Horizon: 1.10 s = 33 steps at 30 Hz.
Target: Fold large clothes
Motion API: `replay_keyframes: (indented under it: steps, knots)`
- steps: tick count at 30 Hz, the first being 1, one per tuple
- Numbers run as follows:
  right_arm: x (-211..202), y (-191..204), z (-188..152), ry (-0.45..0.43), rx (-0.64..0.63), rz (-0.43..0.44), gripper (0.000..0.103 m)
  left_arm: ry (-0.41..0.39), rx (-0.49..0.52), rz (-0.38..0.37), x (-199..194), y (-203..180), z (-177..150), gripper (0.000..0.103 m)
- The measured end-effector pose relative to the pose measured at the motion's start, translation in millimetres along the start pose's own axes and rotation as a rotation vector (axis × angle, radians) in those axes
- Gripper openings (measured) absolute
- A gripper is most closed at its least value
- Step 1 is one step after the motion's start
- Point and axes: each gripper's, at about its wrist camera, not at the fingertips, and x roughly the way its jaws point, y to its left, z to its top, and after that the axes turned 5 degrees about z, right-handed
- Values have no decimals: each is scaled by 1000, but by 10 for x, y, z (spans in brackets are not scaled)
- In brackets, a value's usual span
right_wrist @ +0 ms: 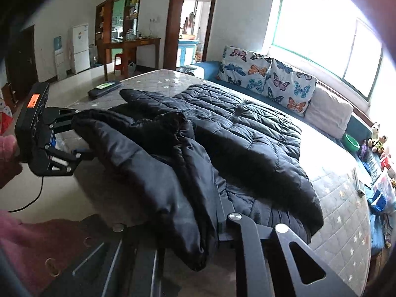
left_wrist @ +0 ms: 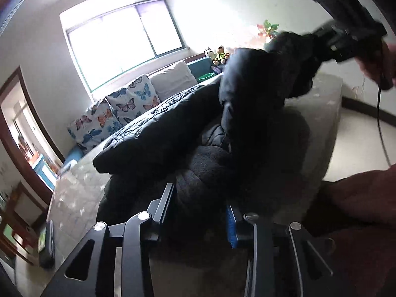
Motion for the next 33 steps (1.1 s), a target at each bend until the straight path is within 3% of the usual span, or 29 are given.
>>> replay_keyframes:
  steps: [8, 13, 16, 23, 28, 33]
  knots:
    - [-567, 392, -126, -3, -71, 71, 16, -39, -167, -72, -861, 110, -116, 37]
    - [-551, 242, 104, -21, -65, 78, 16, -64, -205, -69, -898, 298, 43, 36]
    - [-476, 109, 319, -38, -51, 90, 16, -64, -226, -57, -770, 519, 338, 35]
    - [-72, -473, 986, -80, -44, 57, 16, -30, -246, -10, -138, 1276, 1223, 32]
    - [456, -1059, 1473, -81, 35, 32, 16, 22, -281, 30, 721, 1830, 1769, 31]
    - [1249, -1611, 1781, -33, 164, 34, 16, 143, -308, 78, 1752, 2176, 2099, 31]
